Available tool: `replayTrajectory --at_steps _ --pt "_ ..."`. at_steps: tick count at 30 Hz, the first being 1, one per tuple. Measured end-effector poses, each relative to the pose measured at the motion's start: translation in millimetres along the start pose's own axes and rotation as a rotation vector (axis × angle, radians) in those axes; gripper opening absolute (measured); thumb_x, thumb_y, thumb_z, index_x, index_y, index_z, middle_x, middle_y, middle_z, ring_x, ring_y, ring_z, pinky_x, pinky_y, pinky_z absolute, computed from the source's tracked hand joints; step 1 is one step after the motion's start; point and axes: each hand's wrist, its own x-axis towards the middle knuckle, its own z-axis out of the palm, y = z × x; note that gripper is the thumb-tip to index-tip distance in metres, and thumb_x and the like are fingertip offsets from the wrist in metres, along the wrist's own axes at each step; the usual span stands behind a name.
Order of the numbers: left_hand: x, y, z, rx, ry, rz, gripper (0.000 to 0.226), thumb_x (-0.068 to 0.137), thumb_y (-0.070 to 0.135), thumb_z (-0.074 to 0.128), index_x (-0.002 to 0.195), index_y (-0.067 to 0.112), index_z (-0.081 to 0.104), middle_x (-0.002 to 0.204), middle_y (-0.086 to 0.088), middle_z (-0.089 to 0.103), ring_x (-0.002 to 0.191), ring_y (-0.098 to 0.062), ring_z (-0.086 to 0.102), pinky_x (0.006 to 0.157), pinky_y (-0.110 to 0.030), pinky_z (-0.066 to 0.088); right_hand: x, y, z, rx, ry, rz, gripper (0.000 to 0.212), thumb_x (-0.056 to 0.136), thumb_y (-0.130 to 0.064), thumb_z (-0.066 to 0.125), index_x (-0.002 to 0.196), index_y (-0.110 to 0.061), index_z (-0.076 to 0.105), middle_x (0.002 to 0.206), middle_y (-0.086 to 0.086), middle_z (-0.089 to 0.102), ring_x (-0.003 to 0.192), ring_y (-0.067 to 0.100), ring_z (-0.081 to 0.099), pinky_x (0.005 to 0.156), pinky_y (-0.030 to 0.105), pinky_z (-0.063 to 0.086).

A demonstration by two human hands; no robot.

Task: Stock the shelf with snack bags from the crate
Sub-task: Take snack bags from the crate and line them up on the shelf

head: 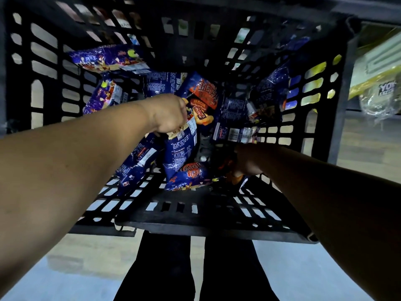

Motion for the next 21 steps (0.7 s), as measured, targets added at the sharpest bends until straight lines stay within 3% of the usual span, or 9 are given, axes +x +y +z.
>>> replayTrajectory --at_steps 3,5,7,9,11,14,17,21 --pt "0.0 3.5 0.8 -0.057 -0.033 -0.008 0.012 0.094 0.016 0.060 0.104 0.015 0.066 0.105 -0.001 0.062 0.095 -0.017 0.057 0.064 -0.022 0.046 -0.7 1.3 -5.6 0.044 0.079 -0.006 0.042 0.097 -0.012 0.055 0.137 -0.003 0.045 0.133 0.015 0.054 0.116 0.027 0.055 0.092 0.026 0.046" --pt "-2.1 6.0 2.0 -0.095 -0.044 -0.003 0.013 0.093 0.021 0.061 0.103 0.017 0.066 0.108 -0.002 0.064 0.102 -0.020 0.058 0.081 -0.029 0.049 -3.4 1.2 -8.1 -0.048 0.078 -0.014 0.037 0.098 -0.014 0.055 0.133 -0.005 0.049 0.125 0.012 0.058 0.098 0.020 0.056 0.064 0.015 0.045" --pt "-4.3 8.7 5.5 -0.125 -0.072 0.007 0.016 0.092 0.024 0.059 0.105 0.018 0.065 0.111 -0.003 0.065 0.106 -0.022 0.058 0.090 -0.033 0.046 -1.3 6.6 -9.4 -0.009 0.139 -0.011 0.032 0.094 -0.020 0.061 0.123 -0.008 0.056 0.101 0.005 0.060 0.083 0.015 0.054 0.052 0.017 0.038" --pt "-5.8 13.1 10.9 -0.160 -0.104 0.014 0.021 0.091 0.023 0.057 0.110 0.017 0.064 0.112 -0.003 0.064 0.106 -0.021 0.058 0.088 -0.033 0.046 -6.5 2.8 -12.9 -0.041 0.173 -0.054 0.026 0.094 -0.022 0.061 0.117 -0.010 0.059 0.088 0.000 0.054 0.078 0.014 0.052 0.051 0.017 0.036" --pt "-7.3 17.0 15.9 -0.221 -0.151 0.010 0.024 0.090 0.018 0.056 0.112 0.015 0.063 0.108 -0.004 0.063 0.099 -0.021 0.058 0.083 -0.037 0.052 0.0 1.7 -13.5 0.005 0.232 -0.090 0.022 0.093 -0.018 0.061 0.113 -0.010 0.060 0.094 0.004 0.055 0.085 0.018 0.053 0.055 0.018 0.038" --pt "-8.1 19.9 14.6 -0.305 -0.212 -0.027 0.031 0.084 0.006 0.055 0.114 0.006 0.062 0.116 -0.015 0.061 0.091 -0.024 0.057 0.080 -0.040 0.057 10.6 2.7 -5.0 0.152 0.179 -0.096 0.024 0.095 -0.014 0.056 0.117 -0.004 0.062 0.095 0.003 0.059 0.096 0.023 0.059 0.075 0.027 0.046" --pt "-8.4 20.6 6.0 -0.352 -0.249 -0.038 0.039 0.080 -0.005 0.052 0.118 0.002 0.060 0.125 -0.016 0.055 0.095 -0.023 0.058 0.077 -0.034 0.058 24.8 16.5 4.7 0.447 0.124 -0.106 0.033 0.100 -0.008 0.041 0.113 0.020 0.054 0.069 0.008 0.054 0.065 0.023 0.058 0.066 0.032 0.051" --pt "-11.0 25.4 2.1 -0.426 -0.280 -0.042 0.051 0.081 -0.015 0.047 0.128 0.005 0.055 0.100 0.006 0.050 0.092 -0.009 0.054 0.081 -0.027 0.057 31.0 25.7 11.2 0.336 0.205 -0.045 0.015 0.096 -0.016 0.054 0.092 -0.006 0.063 0.078 0.010 0.066 0.071 0.025 0.064 0.073 0.037 0.055"
